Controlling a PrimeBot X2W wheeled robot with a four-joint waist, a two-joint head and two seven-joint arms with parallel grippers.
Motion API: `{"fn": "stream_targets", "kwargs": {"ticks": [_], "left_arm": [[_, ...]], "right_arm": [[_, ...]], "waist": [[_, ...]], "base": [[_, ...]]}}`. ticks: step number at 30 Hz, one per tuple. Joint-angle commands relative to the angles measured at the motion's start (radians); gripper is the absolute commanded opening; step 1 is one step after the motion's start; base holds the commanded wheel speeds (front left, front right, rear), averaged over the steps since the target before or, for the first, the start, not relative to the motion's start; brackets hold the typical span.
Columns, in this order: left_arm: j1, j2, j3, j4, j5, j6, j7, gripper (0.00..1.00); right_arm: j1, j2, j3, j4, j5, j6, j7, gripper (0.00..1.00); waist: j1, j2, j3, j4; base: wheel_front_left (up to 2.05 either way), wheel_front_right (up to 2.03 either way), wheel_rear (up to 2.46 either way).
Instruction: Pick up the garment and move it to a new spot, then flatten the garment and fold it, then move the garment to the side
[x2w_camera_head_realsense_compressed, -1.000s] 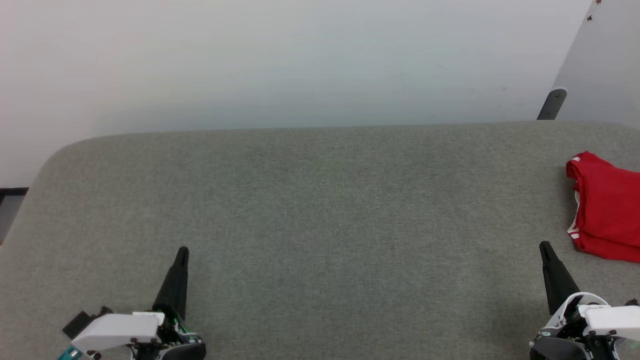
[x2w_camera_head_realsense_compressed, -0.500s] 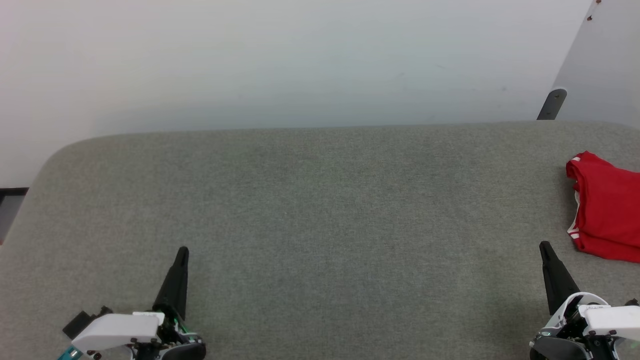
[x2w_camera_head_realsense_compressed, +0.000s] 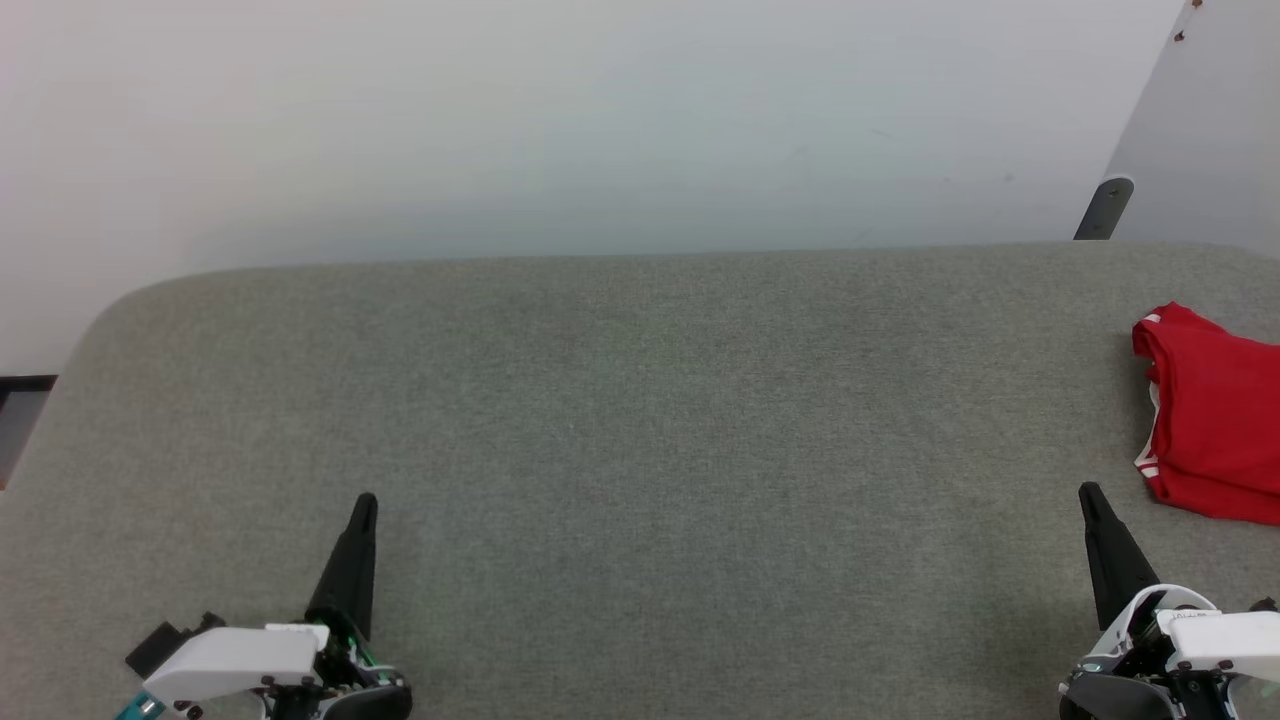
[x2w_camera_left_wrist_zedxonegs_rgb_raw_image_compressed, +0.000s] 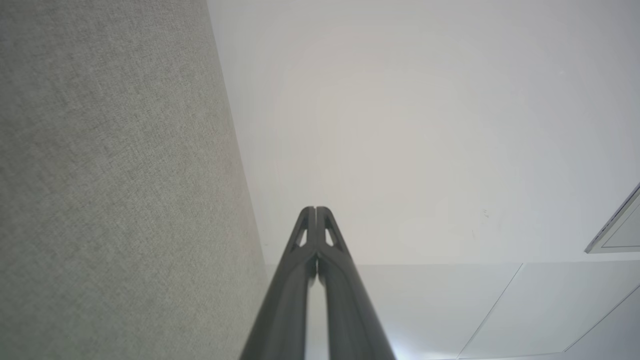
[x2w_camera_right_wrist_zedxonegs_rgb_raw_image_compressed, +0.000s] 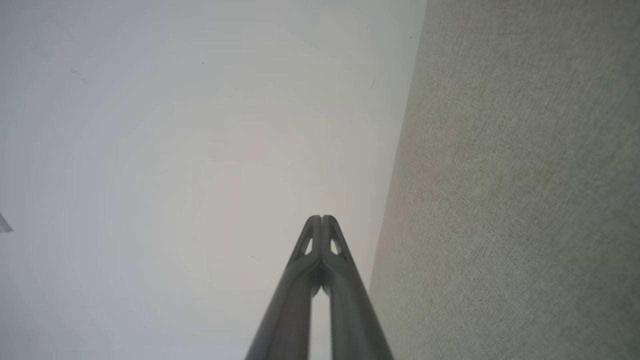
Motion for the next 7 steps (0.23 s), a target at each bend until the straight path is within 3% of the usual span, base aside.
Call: {"fn": "stream_targets", "kwargs": {"ticks": [1, 7], "left_arm": [[-0.009, -0.001, 0.0, 0.001, -0.003, -0.005, 0.002, 0.0], [-0.009, -0.001, 0.0, 0.001, -0.003, -0.005, 0.002, 0.0]], "right_arm": [[-0.003, 0.004, 0.004, 0.0, 0.004, 0.0, 0.002, 0.0], [-0.003, 0.004, 0.004, 0.0, 0.004, 0.0, 0.002, 0.0]], "waist": [[0.0, 0.0, 0.0, 0.0], [0.0, 0.0, 0.0, 0.0]], "base": [[0.0, 0.0, 0.0], [0.0, 0.0, 0.0]]}}
